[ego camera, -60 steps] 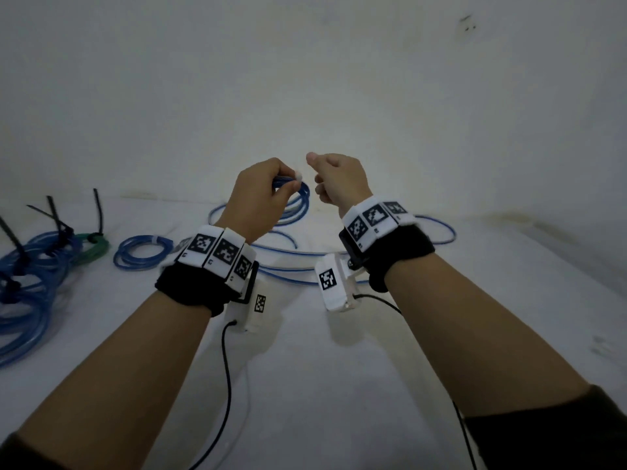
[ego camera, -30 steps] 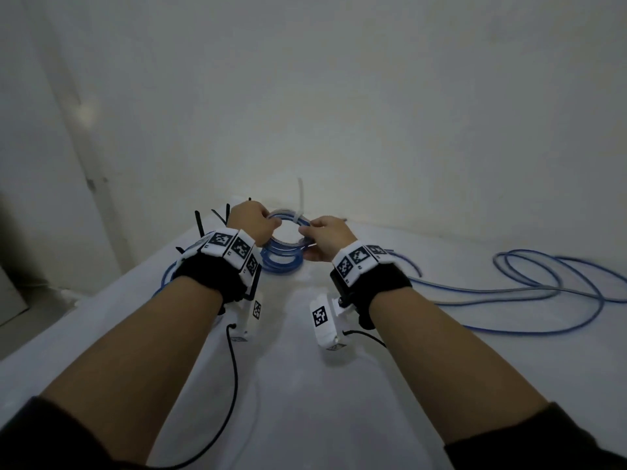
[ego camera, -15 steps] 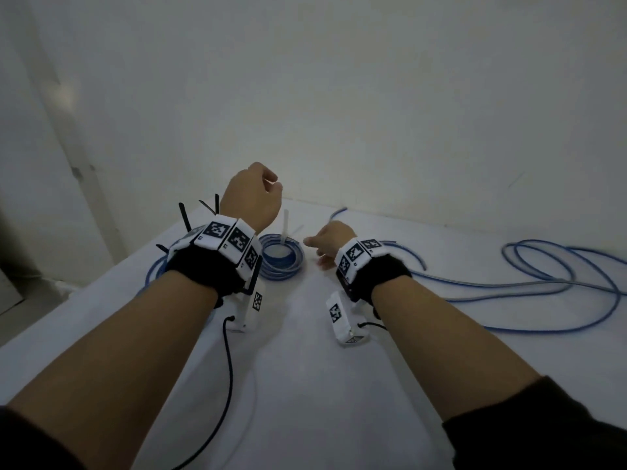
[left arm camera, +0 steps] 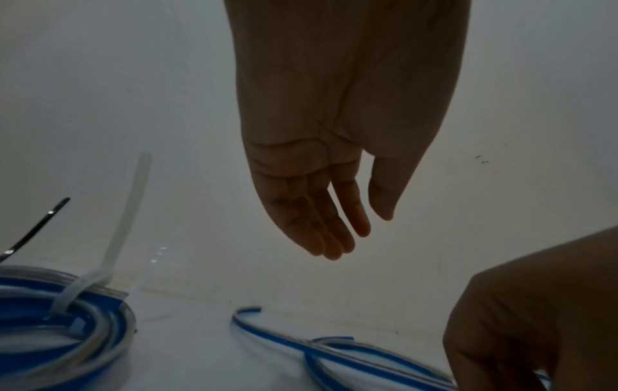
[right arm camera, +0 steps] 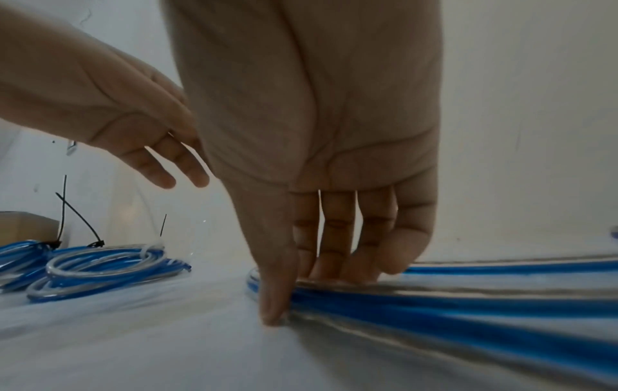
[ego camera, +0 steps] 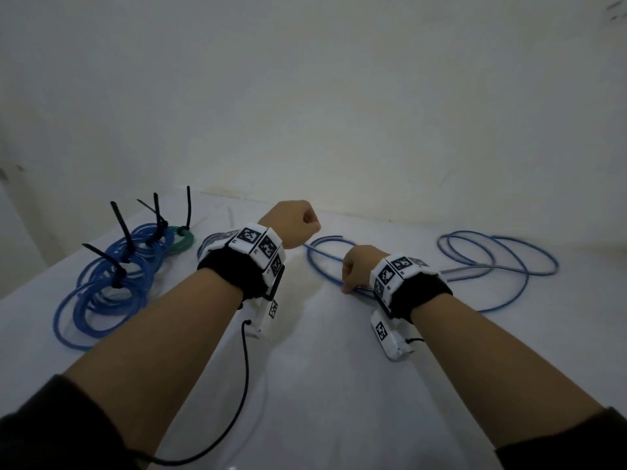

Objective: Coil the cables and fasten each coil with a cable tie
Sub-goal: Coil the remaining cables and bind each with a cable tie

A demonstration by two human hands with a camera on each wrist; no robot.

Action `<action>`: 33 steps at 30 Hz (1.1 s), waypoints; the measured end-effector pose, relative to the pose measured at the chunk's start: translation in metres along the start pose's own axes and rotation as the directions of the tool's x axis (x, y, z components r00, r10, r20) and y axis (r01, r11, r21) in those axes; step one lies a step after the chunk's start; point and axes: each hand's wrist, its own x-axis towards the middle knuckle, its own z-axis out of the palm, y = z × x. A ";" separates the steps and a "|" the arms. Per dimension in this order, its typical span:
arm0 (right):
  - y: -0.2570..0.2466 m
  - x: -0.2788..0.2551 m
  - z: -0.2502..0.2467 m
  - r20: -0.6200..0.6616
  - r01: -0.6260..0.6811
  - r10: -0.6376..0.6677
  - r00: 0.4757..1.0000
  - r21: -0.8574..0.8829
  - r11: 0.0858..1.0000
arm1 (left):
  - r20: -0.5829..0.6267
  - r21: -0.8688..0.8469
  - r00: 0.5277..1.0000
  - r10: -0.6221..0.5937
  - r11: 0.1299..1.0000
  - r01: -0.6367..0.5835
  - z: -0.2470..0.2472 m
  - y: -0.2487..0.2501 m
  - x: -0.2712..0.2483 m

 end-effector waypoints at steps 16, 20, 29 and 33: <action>0.058 -0.049 -0.010 -0.436 0.189 -0.234 0.869 -0.144 0.971 | 0.224 0.117 0.965 0.137 0.979 -0.166 0.060 0.039 0.003; 0.080 -0.057 -0.018 -0.611 0.303 -0.217 0.761 0.039 0.952 | 0.125 0.077 0.975 0.182 0.978 -0.192 0.063 0.048 0.009; 0.105 -0.062 -0.034 -0.845 0.453 0.113 0.522 0.387 0.804 | 0.080 -0.053 0.982 0.169 0.985 -0.165 0.046 0.052 0.015; 0.104 -0.062 -0.038 -0.847 0.509 0.243 0.472 0.488 0.710 | 0.123 -0.233 0.982 0.146 0.966 -0.114 0.048 0.047 0.019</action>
